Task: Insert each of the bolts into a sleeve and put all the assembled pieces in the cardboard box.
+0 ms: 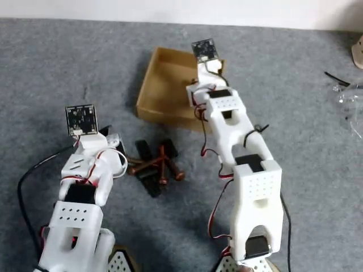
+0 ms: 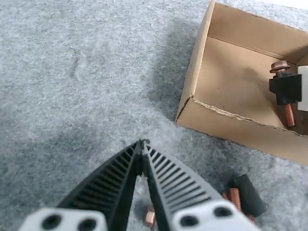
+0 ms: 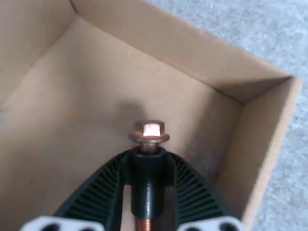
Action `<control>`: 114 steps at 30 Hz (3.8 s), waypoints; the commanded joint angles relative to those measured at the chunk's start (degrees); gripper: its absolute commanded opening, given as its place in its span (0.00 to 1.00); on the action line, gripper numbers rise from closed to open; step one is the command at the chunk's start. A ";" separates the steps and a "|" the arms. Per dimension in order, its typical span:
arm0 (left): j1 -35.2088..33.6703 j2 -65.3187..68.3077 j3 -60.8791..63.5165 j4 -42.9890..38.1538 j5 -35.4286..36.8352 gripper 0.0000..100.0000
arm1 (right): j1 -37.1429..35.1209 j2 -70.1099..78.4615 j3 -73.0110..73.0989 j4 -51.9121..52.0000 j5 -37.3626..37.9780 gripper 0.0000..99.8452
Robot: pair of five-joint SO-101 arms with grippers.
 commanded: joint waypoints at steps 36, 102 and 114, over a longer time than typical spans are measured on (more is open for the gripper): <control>-0.66 0.40 -0.40 -1.41 -1.49 0.01 | -7.78 -37.76 -10.33 40.92 -8.09 0.30; -9.98 0.57 -5.58 0.79 -1.05 0.01 | -41.10 -43.91 45.41 21.14 -14.24 0.21; -14.73 0.22 -6.37 0.88 -0.97 0.01 | -43.38 -42.86 43.56 15.16 -14.33 0.21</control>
